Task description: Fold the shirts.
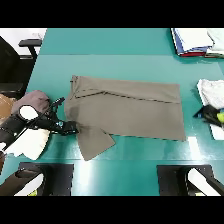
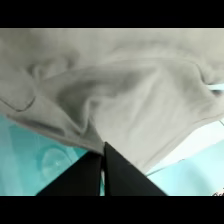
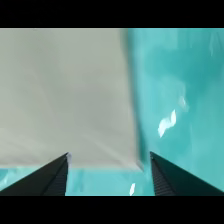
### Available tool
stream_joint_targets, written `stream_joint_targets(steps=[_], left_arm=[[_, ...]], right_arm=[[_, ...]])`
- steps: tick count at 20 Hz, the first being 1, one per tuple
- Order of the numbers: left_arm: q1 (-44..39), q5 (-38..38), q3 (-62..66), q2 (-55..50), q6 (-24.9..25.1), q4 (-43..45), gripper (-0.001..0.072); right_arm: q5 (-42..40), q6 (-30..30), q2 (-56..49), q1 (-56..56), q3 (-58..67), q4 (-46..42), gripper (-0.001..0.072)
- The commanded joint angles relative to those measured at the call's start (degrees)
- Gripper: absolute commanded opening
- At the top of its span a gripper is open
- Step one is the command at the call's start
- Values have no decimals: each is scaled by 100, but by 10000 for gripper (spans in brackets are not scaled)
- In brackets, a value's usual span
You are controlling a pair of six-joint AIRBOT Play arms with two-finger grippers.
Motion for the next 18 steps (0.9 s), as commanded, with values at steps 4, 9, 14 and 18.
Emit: stream_joint_targets(steps=[4,9,14,18], left_arm=[[-11,-9,129,4,59,-9,21],[-11,-11,129,4,72,-7,21],[-11,-533,317,398,-111,610,19],[-13,-1746,319,1467,-634,951,19]], right_arm=[[-343,-197,-358,-938,-1668,348,568],[-1086,-264,-973,-94,-1770,855,341],[-1025,-262,-597,481,-1576,457,16],[319,-256,431,535,-1027,-195,16]])
